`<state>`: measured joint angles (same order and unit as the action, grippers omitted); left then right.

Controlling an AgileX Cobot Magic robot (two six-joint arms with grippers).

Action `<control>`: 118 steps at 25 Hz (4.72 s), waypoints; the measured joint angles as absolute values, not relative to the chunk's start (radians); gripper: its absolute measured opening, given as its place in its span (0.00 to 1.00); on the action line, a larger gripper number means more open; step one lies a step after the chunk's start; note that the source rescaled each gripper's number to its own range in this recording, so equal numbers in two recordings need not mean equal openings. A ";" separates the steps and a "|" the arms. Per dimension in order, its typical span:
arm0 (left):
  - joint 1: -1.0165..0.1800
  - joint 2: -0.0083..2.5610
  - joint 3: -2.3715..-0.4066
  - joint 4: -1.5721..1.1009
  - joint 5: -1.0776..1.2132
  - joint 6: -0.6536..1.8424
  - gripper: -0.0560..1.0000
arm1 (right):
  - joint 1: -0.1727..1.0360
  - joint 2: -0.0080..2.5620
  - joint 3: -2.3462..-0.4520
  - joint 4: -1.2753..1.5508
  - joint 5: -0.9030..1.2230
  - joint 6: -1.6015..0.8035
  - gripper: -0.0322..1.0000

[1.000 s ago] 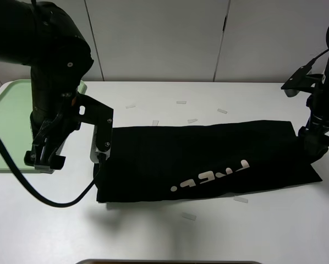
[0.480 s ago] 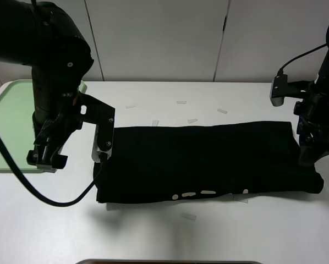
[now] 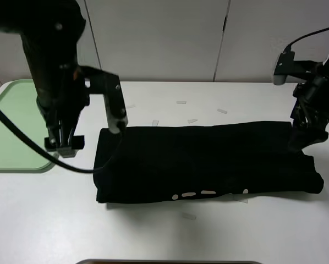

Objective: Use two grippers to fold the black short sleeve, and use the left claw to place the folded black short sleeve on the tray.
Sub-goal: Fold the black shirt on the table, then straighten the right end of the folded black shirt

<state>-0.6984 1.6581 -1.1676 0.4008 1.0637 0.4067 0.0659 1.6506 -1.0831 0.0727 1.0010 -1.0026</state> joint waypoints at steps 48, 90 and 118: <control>-0.698 -0.004 -0.630 0.047 1.053 0.119 0.98 | 0.066 1.389 -1.081 0.465 0.658 -0.830 1.00; -0.001 -0.008 -0.506 -0.008 1.058 0.115 0.98 | 0.066 1.389 -1.081 0.517 0.674 -0.424 1.00; 0.000 -0.008 -0.506 -0.008 1.060 0.114 0.98 | 0.060 1.888 -1.112 0.582 0.713 -0.442 1.00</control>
